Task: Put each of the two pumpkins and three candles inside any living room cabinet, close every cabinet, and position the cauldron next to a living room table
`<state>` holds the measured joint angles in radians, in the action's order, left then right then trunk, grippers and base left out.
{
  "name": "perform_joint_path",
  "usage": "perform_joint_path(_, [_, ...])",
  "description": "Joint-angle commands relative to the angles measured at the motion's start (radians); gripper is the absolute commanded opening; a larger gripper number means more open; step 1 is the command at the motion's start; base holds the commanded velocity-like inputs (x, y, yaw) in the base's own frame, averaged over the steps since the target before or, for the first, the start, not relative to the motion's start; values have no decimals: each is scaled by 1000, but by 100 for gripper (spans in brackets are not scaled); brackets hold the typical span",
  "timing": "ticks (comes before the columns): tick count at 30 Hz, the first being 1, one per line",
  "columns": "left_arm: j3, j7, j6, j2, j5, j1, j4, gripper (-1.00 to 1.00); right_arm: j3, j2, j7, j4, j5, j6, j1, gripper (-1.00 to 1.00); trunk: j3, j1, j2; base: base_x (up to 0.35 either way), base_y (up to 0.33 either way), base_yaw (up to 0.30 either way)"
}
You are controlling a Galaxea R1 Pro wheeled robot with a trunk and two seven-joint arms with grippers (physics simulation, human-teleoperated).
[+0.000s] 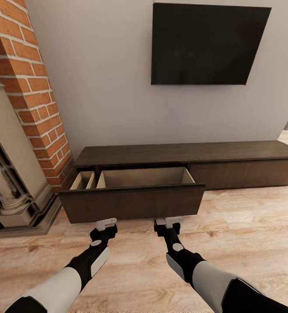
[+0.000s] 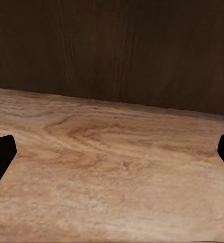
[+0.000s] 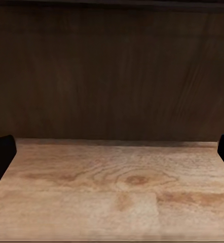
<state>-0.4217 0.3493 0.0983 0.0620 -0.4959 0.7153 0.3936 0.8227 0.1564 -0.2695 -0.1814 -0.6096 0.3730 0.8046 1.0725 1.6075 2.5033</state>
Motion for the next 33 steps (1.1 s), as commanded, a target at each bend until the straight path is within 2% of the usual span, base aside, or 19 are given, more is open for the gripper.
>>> perform_joint_path(1, [-33,7,13,0,-10,1,1,100,9,0,-5,0,-6,3,1,100,5,0,1,0,0,0])
perform_joint_path(4, [-98,16,57,-1,-11,1,3,100,9,0,-5,0,-6,4,1,100,16,2,1,0,0,0])
perform_joint_path(7, [-127,20,82,-1,-12,1,3,100,9,1,-5,0,-6,4,1,100,28,3,2,0,0,0])
perform_joint_path(17, [-135,20,118,-4,-12,1,4,100,9,2,-5,0,-6,3,1,100,67,7,4,0,0,0])
perform_joint_path(26, [-129,21,129,-5,-14,1,2,100,9,1,-5,-1,-6,3,1,100,67,7,4,11,0,0])
perform_joint_path(33, [-125,20,127,-5,-15,1,2,100,9,2,-5,-1,-6,3,1,100,67,7,4,282,0,0])
